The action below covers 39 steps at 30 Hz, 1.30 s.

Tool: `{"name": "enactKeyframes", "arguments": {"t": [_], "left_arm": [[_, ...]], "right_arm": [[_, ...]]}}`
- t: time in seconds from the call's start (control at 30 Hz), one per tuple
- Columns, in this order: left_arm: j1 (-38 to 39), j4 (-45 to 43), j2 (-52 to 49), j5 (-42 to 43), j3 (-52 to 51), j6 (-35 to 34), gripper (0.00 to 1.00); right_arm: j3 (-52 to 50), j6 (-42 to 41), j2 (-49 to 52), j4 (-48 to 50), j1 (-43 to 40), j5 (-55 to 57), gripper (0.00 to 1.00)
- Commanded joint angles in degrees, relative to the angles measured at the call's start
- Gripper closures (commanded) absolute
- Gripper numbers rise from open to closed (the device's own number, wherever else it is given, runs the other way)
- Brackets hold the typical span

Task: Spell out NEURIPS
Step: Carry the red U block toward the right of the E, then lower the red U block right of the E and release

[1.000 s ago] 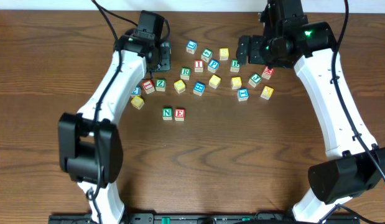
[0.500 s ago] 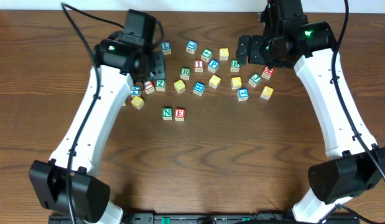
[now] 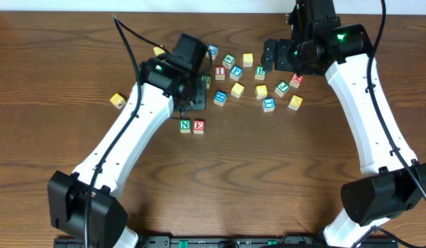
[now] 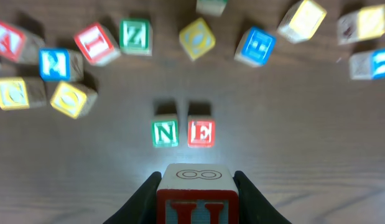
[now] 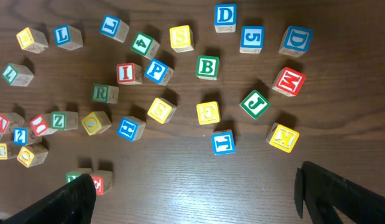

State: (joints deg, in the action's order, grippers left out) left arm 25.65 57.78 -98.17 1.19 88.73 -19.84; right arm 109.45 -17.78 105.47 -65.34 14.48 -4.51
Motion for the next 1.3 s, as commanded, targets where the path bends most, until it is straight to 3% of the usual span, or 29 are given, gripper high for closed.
{"name": "enactKeyframes", "arguments": {"t": [0.0, 0.4, 0.73, 1.27], "left_arm": [[1.4, -0.8, -0.3, -0.1, -2.7, -2.0, 0.77], [6.8, -9.1, -0.4, -0.1, -11.6, -5.2, 0.77], [9.2, -17.5, -0.7, -0.2, -16.3, -5.2, 0.77], [10.4, -23.1, -9.3, -0.6, -16.6, -5.6, 0.77]], "right_arm": [[0.3, -0.6, -0.3, -0.1, 0.2, 0.0, 0.01], [0.3, 1.6, -0.3, -0.1, -1.1, 0.1, 0.01], [0.3, 1.6, -0.3, -1.3, -9.8, -2.1, 0.01], [0.3, 1.6, -0.3, -3.7, -13.0, -2.1, 0.01]]}}
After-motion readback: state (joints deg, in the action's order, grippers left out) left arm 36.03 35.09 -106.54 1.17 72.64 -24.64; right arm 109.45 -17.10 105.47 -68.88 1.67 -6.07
